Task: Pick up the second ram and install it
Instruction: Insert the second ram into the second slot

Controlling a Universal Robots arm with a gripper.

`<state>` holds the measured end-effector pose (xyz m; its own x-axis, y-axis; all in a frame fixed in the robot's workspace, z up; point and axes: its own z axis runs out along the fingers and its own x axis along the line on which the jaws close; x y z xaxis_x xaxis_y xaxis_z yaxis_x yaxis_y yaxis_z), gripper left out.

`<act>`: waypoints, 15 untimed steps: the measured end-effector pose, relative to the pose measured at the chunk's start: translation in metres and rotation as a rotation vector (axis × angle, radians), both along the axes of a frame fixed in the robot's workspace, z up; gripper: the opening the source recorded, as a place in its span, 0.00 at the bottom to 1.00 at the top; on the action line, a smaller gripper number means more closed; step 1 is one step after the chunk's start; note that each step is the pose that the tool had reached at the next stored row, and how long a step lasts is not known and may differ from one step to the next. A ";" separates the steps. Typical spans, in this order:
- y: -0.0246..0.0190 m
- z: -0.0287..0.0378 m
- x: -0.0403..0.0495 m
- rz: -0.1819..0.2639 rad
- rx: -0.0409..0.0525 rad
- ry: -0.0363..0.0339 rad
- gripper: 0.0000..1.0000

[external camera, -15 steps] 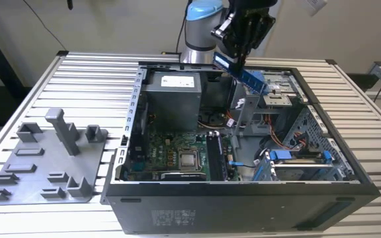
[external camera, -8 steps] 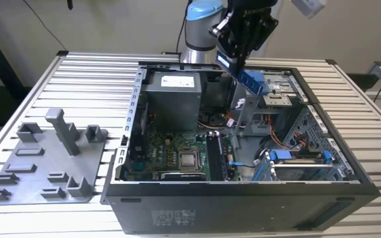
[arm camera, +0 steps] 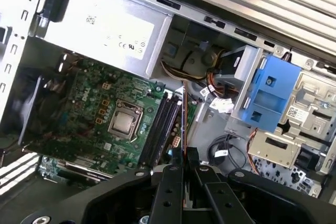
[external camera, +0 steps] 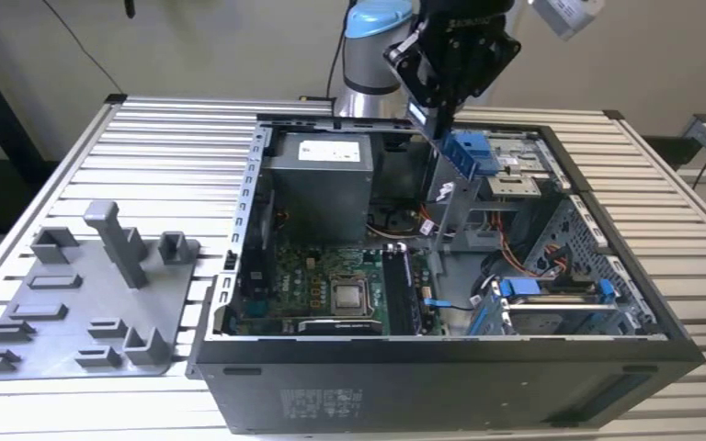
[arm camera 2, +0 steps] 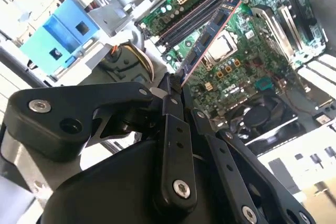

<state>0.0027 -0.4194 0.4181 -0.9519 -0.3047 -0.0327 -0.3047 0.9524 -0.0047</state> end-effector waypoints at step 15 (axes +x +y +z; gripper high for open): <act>0.0000 -0.0016 0.0000 -0.266 0.0000 0.0000 0.14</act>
<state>0.0027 -0.4193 0.4165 -0.9985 -0.0435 -0.0327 -0.0434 0.9990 -0.0046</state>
